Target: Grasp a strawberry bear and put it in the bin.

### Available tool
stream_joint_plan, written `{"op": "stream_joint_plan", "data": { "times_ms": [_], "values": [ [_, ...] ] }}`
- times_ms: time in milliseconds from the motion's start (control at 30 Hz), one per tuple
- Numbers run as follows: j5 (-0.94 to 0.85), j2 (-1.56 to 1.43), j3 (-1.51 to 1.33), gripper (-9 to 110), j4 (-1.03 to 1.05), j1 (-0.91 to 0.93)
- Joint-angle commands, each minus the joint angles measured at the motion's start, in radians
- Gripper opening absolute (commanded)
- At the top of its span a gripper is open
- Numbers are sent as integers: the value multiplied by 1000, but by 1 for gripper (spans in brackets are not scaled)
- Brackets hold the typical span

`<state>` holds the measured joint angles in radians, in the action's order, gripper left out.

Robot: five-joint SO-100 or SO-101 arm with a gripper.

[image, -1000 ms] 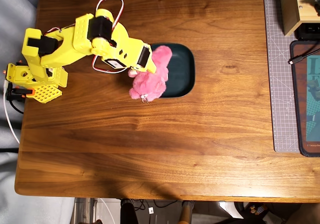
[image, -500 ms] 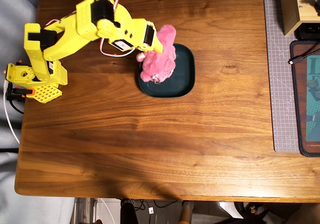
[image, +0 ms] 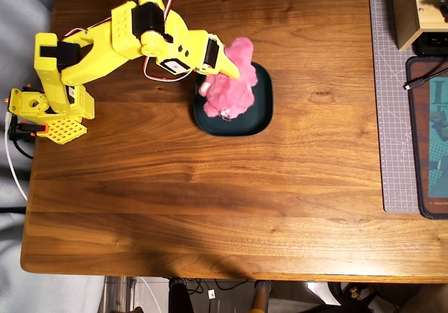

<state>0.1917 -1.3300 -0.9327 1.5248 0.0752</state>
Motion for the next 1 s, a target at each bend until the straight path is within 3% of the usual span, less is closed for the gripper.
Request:
{"op": "stream_joint_plan", "data": {
  "times_ms": [0,200,433,500,567,667,833,967],
  "values": [
    [-11,-69,-2,23,-17,-14],
    [-11,-75,3,30,-15,-17],
    [-11,-77,6,28,-3,-23],
    [-11,-86,6,23,3,-29],
    [-11,-114,8,5,18,-40],
    [-11,-253,-9,4,46,-64],
    [-11,-653,-281,5,20,-80],
    [-9,-1131,-834,19,-236,-80]
  ]
}}
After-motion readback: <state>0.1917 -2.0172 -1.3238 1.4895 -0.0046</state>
